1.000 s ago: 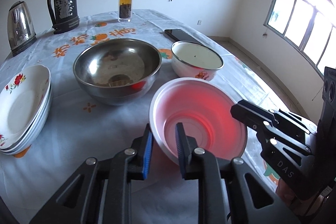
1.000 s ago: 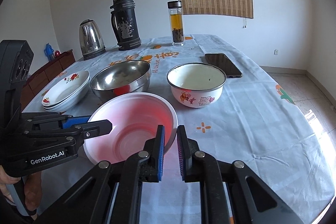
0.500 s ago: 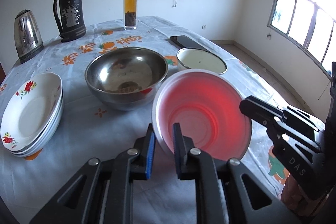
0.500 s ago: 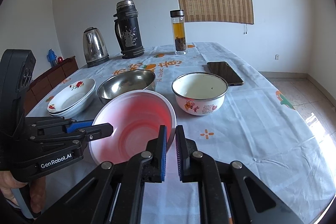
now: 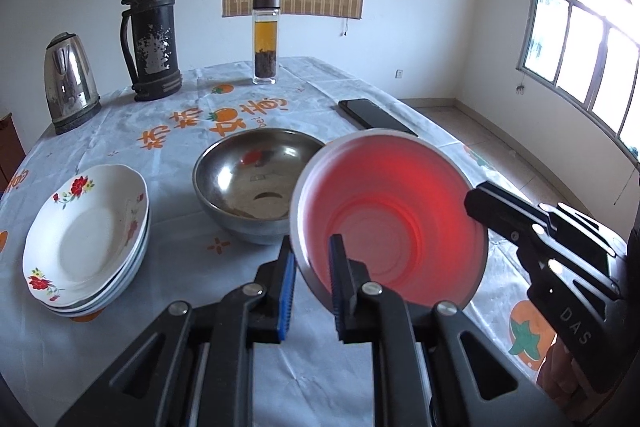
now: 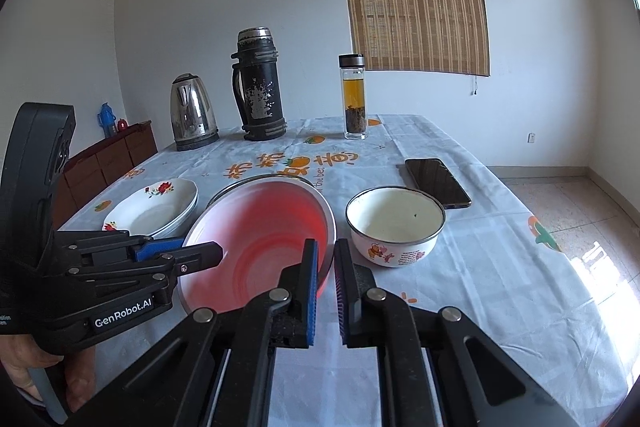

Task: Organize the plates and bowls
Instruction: 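Carry the pink bowl with the left gripper over the steel bowl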

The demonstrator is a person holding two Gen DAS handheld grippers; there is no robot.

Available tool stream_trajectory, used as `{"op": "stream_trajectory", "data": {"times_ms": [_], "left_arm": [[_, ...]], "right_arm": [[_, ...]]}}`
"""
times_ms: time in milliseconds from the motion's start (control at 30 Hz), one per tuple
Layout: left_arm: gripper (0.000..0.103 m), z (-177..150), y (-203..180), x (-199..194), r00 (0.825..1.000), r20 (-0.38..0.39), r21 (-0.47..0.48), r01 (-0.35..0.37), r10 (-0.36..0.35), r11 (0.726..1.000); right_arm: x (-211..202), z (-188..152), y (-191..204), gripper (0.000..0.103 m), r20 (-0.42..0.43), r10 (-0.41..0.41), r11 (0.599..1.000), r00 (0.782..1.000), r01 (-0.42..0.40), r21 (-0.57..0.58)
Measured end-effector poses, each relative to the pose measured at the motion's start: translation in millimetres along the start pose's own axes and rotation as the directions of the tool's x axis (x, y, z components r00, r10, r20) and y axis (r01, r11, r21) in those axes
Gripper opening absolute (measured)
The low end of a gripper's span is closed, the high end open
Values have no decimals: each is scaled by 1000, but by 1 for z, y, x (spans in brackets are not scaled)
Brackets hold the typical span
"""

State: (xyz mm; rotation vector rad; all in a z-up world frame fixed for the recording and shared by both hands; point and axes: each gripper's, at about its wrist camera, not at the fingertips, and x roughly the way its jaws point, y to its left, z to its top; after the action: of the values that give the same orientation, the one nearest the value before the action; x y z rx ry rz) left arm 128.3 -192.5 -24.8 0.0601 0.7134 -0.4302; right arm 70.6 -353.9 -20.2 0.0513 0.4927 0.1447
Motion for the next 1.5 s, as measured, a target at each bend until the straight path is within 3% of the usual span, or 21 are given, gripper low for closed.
{"op": "stream_trajectory", "data": {"times_ms": [767,1500], "left_arm": [[13,27,15,-12,999,52,-31,-1,2,1000],[14,73,35,-12,988,152,-57,11,-2,998]], "right_arm": [[-6,27,15,9,75,7,999,997,-4,-37],[28,67,16,9,78,-9,999,997,12,-48]]}}
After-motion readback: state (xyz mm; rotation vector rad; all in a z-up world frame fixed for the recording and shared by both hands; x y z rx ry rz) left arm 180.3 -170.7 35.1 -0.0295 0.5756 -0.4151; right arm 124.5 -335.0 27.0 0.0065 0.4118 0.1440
